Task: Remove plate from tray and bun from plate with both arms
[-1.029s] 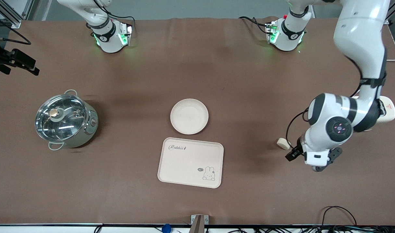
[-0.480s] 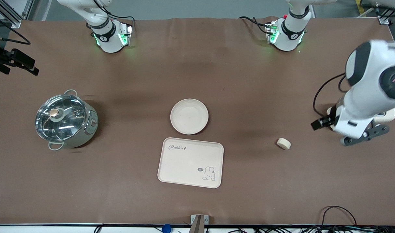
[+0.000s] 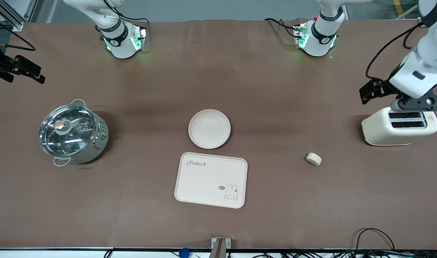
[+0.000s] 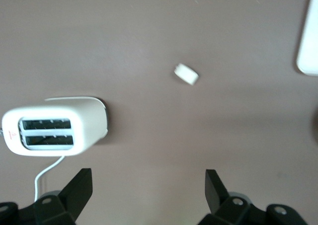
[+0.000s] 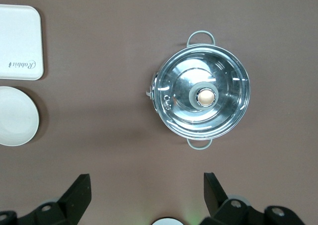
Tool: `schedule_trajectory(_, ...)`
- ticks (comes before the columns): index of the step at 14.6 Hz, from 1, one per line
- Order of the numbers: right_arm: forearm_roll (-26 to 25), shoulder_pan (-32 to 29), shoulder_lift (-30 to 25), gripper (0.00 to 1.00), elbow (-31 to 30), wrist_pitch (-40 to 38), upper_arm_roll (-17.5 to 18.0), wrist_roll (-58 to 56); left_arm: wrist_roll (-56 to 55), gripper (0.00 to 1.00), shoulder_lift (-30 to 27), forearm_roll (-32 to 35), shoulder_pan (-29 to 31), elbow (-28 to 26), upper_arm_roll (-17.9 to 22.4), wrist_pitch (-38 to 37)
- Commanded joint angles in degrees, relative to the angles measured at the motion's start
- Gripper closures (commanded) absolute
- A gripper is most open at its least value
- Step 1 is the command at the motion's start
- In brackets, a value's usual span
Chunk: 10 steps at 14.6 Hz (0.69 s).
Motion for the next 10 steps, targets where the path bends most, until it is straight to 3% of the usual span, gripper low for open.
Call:
schedule_trajectory(1,-0.6,-1.14,-0.19,0.0,-1.53,4.13,-0.06,-0.02,3.98,0.0,-7.46,-3.43,0.28,-6.75,1.32,-0.08)
schedule_trajectory(4,-0.52,-1.23,-0.36,0.0,-1.8,3.88,-0.06,-0.11,4.16,0.0,-9.94,-3.43,0.1,-8.44,1.23,-0.6)
schedule_trajectory(10,-0.52,-1.23,-0.36,0.0,-1.8,3.62,-0.06,-0.03,4.69,0.0,-8.01,-3.43,0.28,-5.19,1.15,-0.87)
